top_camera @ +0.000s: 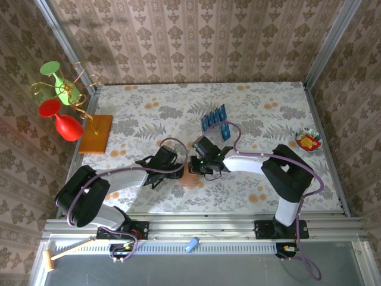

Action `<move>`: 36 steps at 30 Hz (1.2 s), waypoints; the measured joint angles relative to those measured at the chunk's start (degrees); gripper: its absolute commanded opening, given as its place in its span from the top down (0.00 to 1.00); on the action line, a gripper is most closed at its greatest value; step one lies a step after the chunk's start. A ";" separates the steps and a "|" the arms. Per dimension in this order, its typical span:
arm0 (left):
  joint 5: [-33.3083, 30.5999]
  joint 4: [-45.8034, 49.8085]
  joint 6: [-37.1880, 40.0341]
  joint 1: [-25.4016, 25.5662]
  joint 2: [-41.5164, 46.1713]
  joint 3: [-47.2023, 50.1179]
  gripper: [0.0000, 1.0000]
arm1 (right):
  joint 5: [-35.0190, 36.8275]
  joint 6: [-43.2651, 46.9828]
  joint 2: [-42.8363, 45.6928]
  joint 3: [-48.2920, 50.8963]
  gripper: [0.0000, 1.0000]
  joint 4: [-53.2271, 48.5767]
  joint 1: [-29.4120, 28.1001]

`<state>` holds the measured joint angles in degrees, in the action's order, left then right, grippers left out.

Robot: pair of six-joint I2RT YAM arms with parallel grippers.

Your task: Put the credit cards into the card holder

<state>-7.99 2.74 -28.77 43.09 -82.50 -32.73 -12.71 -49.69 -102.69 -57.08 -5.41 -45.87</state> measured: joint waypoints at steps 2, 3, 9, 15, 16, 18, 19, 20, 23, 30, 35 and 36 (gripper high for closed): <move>0.00 0.00 0.00 0.00 0.00 0.00 0.18 | 0.00 -0.02 -0.07 0.00 1.00 0.17 -0.04; 0.00 -0.02 0.00 0.00 0.00 0.02 0.18 | -0.02 -0.02 -0.09 0.00 1.00 0.28 -0.04; 0.00 -0.09 0.00 0.00 0.00 0.04 0.18 | -0.02 -0.07 -0.20 0.00 1.00 0.96 -0.31; 0.00 -0.11 0.00 0.00 0.00 0.04 0.18 | 0.00 -0.09 -0.11 0.00 1.00 1.03 -0.42; 0.00 -0.11 0.00 0.00 0.00 0.04 0.18 | 0.00 -0.09 -0.07 0.00 1.00 0.98 -0.42; 0.00 -0.11 0.00 0.00 0.00 0.04 0.18 | -0.02 -0.09 0.00 0.00 1.00 0.92 -0.44; 0.00 -0.11 0.00 0.00 0.00 0.04 0.18 | -0.02 -0.09 0.00 0.00 1.00 0.92 -0.48; 0.00 -0.11 0.00 0.00 0.00 0.04 0.18 | 0.00 -0.09 0.00 0.00 1.00 0.92 -0.52; 0.00 -0.13 0.00 0.00 0.00 0.04 0.18 | 0.00 -0.09 0.00 0.02 1.00 0.92 -0.59; -0.04 -0.20 0.00 0.02 0.00 0.04 0.18 | 0.02 -0.46 -0.02 0.87 1.00 2.12 -1.22; -0.04 -0.20 0.00 0.02 0.00 0.04 0.18 | 0.04 -1.36 -0.02 1.86 1.00 3.96 -1.27; -0.04 -0.20 0.00 0.02 0.00 0.04 0.18 | 0.04 -1.46 -0.02 1.99 1.00 4.09 -1.27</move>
<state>-8.03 2.55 -28.77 43.11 -82.50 -32.69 -12.67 -51.16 -102.72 -55.09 -1.32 -47.13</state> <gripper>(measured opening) 0.822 0.068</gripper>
